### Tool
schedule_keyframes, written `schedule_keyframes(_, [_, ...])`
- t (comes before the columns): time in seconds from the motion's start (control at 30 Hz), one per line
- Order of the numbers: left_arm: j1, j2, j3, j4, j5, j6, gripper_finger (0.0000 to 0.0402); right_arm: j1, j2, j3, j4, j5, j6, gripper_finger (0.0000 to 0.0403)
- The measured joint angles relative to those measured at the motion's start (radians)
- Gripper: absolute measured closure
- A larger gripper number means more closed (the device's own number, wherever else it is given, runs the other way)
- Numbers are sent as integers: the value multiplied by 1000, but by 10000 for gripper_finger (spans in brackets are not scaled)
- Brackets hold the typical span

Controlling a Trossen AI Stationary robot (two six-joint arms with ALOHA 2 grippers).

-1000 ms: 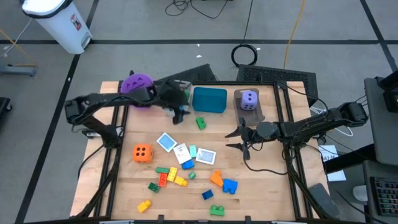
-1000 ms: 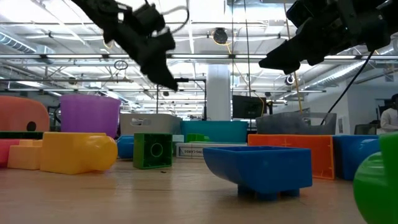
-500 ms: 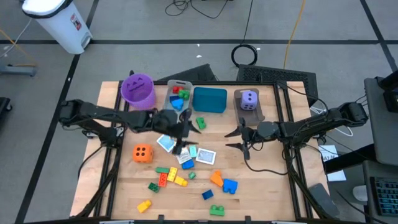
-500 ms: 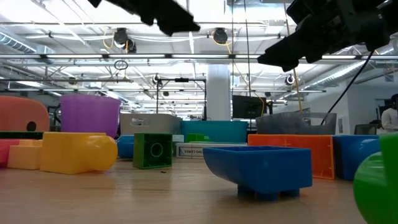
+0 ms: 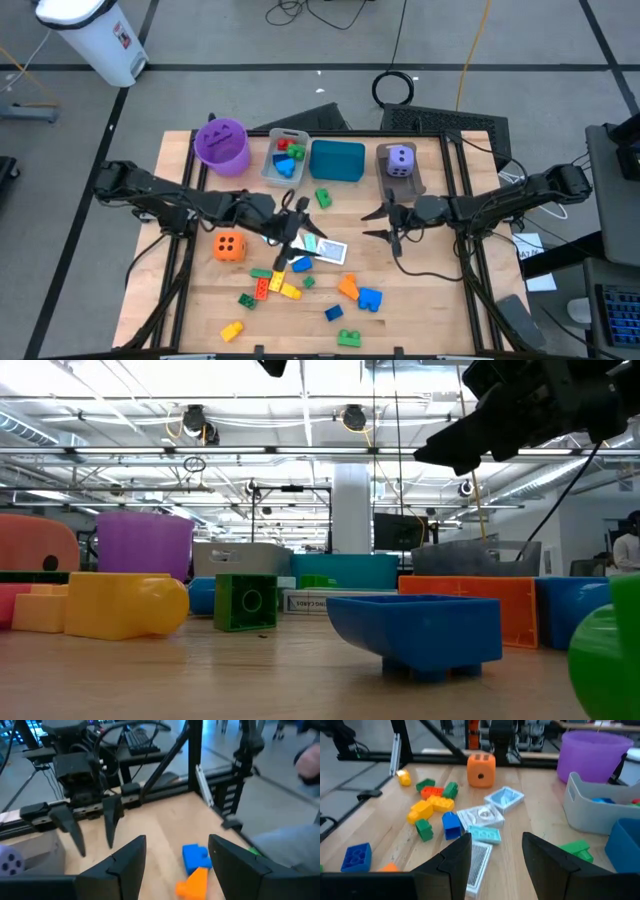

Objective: Pick & Place Toys
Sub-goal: Put the white and black deck of cards into the blue bin

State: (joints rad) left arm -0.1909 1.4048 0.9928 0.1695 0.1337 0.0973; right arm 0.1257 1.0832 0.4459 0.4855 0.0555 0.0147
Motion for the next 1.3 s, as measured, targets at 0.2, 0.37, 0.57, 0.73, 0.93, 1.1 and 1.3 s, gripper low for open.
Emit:
schedule_keyframes(0.2, [1,0,0,52,0,-153,179,0,0,-103,232,0,0,236])
schedule_keyframes(0.37, [3,0,0,73,-1,-231,179,0,0,-191,424,0,7,236])
schedule_keyframes(0.57, [33,-2,0,-18,-5,-92,179,0,0,-229,537,0,8,236])
schedule_keyframes(0.73, [60,-1,0,-137,-30,-38,179,0,0,-197,503,0,29,236])
schedule_keyframes(0.93, [58,-1,0,-309,-32,16,179,37,22,-55,275,11,6,236])
schedule_keyframes(1.1, [44,0,-1,-423,-39,-32,178,96,142,100,88,108,-59,236])
schedule_keyframes(1.3, [-1,0,-13,-460,-136,-75,179,124,347,267,-22,155,-107,236])
